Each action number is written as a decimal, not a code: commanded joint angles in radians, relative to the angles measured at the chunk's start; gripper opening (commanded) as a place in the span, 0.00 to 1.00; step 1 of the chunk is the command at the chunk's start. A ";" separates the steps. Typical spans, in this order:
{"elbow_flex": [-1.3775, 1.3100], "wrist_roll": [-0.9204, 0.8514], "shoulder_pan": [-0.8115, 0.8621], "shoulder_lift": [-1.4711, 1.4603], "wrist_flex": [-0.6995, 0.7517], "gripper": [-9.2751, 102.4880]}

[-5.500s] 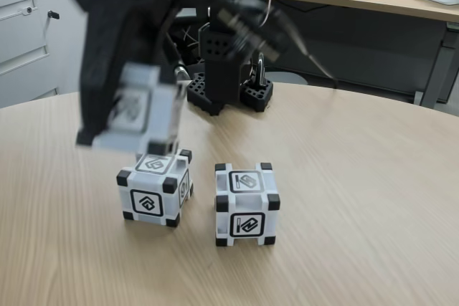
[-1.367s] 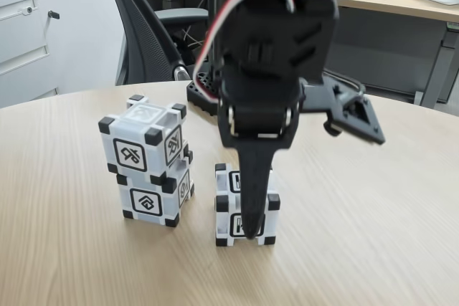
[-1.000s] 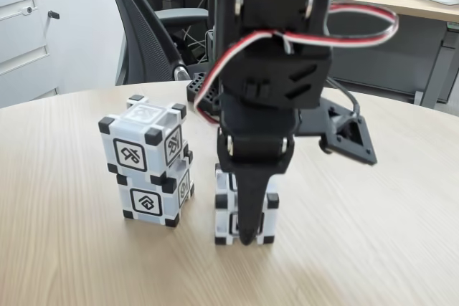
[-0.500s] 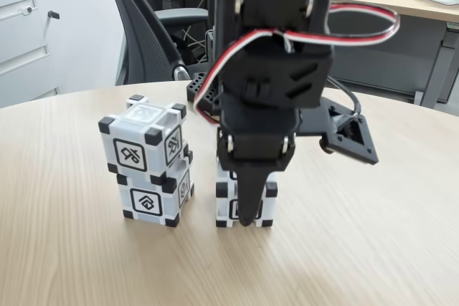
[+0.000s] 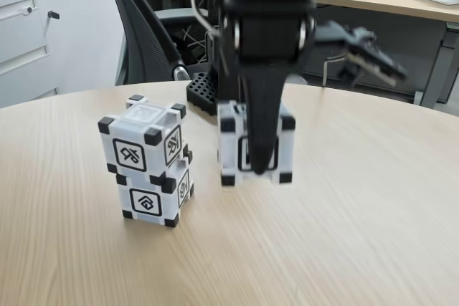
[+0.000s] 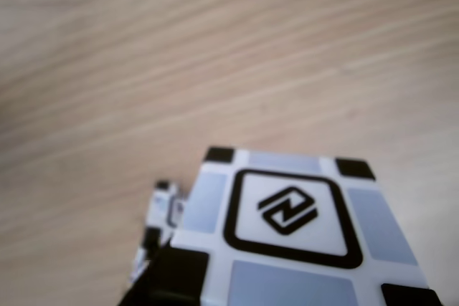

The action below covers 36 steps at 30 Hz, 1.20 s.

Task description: Stack cubes from left to right.

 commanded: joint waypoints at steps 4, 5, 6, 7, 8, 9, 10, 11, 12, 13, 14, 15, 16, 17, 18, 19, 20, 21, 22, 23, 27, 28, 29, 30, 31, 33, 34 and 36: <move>-0.037 -0.035 0.011 0.172 0.008 0.08; -0.037 -0.041 0.011 0.193 0.008 0.08; -0.037 -0.049 0.011 0.216 0.008 0.08; -0.037 -0.055 0.011 0.238 0.008 0.08; -0.037 -0.063 0.012 0.256 0.008 0.08; -0.037 -0.069 0.012 0.275 0.008 0.08; -0.037 -0.072 0.012 0.287 0.008 0.08; -0.037 -0.080 0.012 0.296 0.008 0.08; -0.037 -0.087 0.014 0.302 0.008 0.08; -0.037 -0.091 0.014 0.304 0.008 0.08; -0.037 -0.097 0.015 0.304 0.009 0.08; -0.037 -0.101 0.018 0.304 0.009 0.08; -0.037 -0.103 0.028 0.304 0.009 0.08; -0.037 -0.109 0.044 0.304 0.009 0.08; -0.037 -0.114 0.066 0.304 0.009 0.08; -0.037 -0.124 0.087 0.304 0.009 0.08; -0.037 -0.140 0.107 0.304 0.009 0.08; -0.038 -0.152 0.124 0.304 0.009 0.08; -0.038 -0.166 0.141 0.304 0.009 0.08; -0.038 -0.178 0.158 0.304 0.009 0.08; -0.038 -0.218 0.230 0.304 0.009 0.08; -0.038 -0.225 0.247 0.304 0.009 0.08; -0.038 -0.235 0.264 0.304 0.009 0.08; -0.035 -0.249 0.281 0.304 0.011 0.08; -0.031 -0.258 0.295 0.304 0.011 0.08; -0.025 -0.273 0.316 0.304 0.011 0.08; -0.023 -0.279 0.322 0.304 0.012 0.08; -0.023 -0.287 0.327 0.304 0.012 0.08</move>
